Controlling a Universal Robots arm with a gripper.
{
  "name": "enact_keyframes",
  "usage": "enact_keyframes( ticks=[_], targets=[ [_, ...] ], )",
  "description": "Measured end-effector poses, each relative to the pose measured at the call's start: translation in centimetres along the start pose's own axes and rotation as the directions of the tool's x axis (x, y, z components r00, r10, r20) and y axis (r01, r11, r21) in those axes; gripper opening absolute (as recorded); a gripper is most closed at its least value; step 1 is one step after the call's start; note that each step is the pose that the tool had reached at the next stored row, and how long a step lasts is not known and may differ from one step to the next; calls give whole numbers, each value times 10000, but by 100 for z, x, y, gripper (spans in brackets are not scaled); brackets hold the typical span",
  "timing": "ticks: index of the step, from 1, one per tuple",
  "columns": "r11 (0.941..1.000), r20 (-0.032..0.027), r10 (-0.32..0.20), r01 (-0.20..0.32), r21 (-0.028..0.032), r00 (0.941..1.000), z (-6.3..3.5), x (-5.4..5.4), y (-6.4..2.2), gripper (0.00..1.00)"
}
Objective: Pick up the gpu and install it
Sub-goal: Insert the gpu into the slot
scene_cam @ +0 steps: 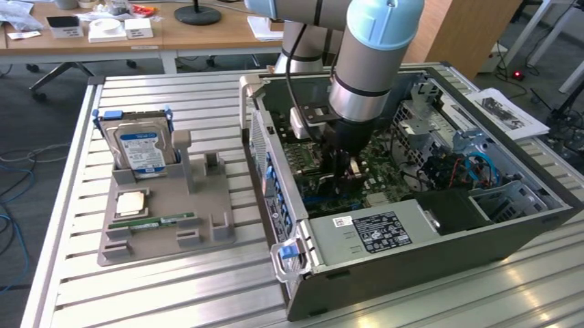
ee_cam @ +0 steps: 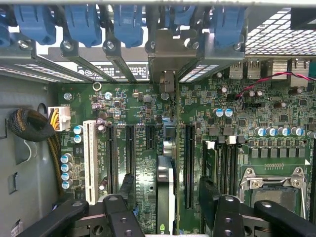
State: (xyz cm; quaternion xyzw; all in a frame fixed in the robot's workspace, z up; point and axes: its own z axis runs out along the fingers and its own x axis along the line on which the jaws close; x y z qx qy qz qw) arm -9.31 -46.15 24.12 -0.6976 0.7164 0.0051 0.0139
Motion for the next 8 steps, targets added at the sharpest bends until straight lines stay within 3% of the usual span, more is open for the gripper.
enact_keyframes(
  ticks=[8],
  targets=[
    [10000, 3, 0, 0, 2, 10000, -66, -20, 0, 64]
  ],
)
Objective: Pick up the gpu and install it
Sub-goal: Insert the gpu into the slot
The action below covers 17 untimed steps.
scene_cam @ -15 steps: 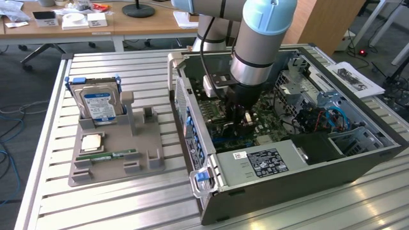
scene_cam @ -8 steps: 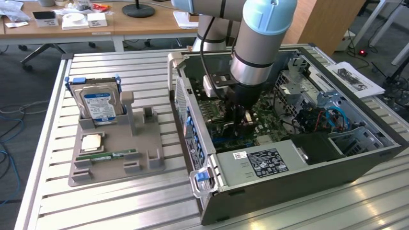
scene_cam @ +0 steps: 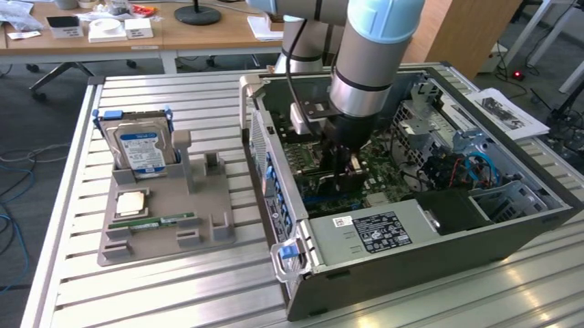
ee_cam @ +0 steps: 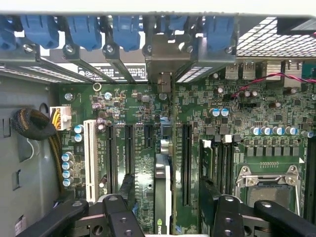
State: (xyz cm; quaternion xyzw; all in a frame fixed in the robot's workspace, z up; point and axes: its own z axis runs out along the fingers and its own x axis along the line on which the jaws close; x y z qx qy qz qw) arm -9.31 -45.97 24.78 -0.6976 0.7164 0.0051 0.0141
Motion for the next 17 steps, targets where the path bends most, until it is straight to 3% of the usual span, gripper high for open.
enact_keyframes(
  ticks=[6, 15, 17],
  targets=[
    [10000, -1, 0, 0, 0, 10000, -73, -12, -1, 64],
    [10000, 0, 0, 0, 1, 10000, -77, -13, -1, 64],
    [10000, 0, 0, 0, 1, 10000, -78, -13, -1, 56]
  ],
)
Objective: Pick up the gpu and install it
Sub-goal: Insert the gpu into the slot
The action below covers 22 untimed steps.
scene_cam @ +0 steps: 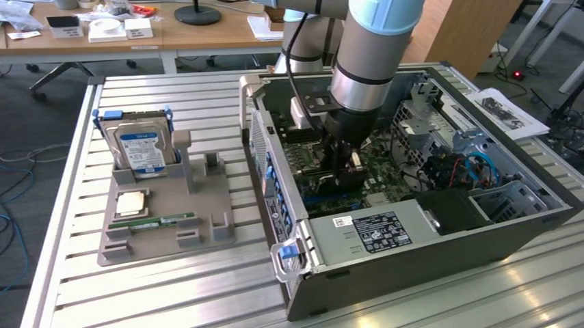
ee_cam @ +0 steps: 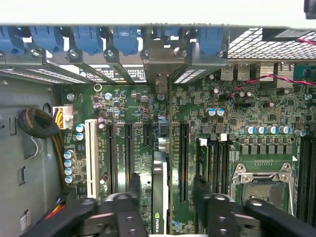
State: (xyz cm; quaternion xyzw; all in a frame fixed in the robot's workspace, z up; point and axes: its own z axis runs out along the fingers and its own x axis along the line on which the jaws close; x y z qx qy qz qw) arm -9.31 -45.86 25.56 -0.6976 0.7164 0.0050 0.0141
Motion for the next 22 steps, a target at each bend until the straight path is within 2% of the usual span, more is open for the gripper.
enact_keyframes(
  ticks=[1, 2, 4, 5, 6, 7, 8, 22],
  targets=[
    [10000, 0, 0, 0, 0, 10000, 0, 0, 0, 50],
    [10000, 0, 0, 0, 0, 10000, 0, 0, 0, 50],
    [10000, 0, 0, 0, 0, 10000, 0, 0, 0, 38],
    [10000, -4, 0, 0, 0, 10000, -1, 0, 0, 38],
    [10000, -4, 0, 0, -2, 10000, -1, 1, 0, 33],
    [10000, -1, 0, 0, -1, 10000, -1, 0, 0, 33],
    [10000, -1, 0, 0, -2, 10000, -1, 0, 0, 27],
    [10000, 0, 0, 0, 0, 10000, 0, 0, 0, 26]
  ],
)
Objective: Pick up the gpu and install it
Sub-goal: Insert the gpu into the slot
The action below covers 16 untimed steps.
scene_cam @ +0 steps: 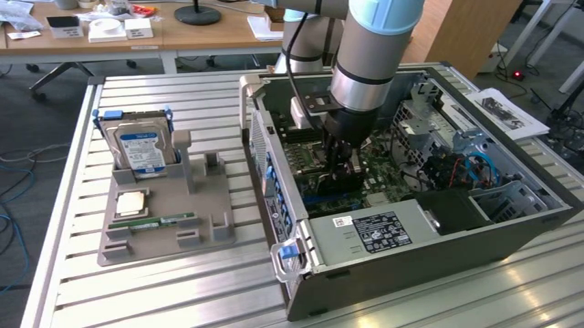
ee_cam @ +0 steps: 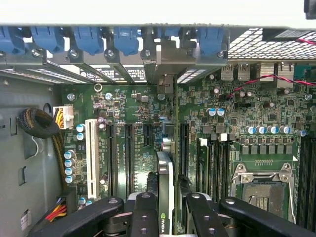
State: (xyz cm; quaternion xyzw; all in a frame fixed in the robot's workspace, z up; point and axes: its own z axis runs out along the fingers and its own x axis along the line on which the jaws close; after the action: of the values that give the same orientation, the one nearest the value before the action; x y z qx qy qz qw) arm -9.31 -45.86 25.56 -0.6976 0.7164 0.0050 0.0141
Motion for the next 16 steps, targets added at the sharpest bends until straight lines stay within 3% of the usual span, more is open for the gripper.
enact_keyframes(
  ticks=[6, 8, 11, 16],
  targets=[
    [10000, 5, 0, 0, 1, 10000, 1, 0, 0, 27],
    [10000, 2, 0, 0, 1, 10000, 1, 0, 0, 33],
    [10000, 0, 0, 0, 0, 10000, 0, 0, 0, 51],
    [10000, 9, 2, -2, 0, 10000, -1, 2, 1, 57]
  ],
)
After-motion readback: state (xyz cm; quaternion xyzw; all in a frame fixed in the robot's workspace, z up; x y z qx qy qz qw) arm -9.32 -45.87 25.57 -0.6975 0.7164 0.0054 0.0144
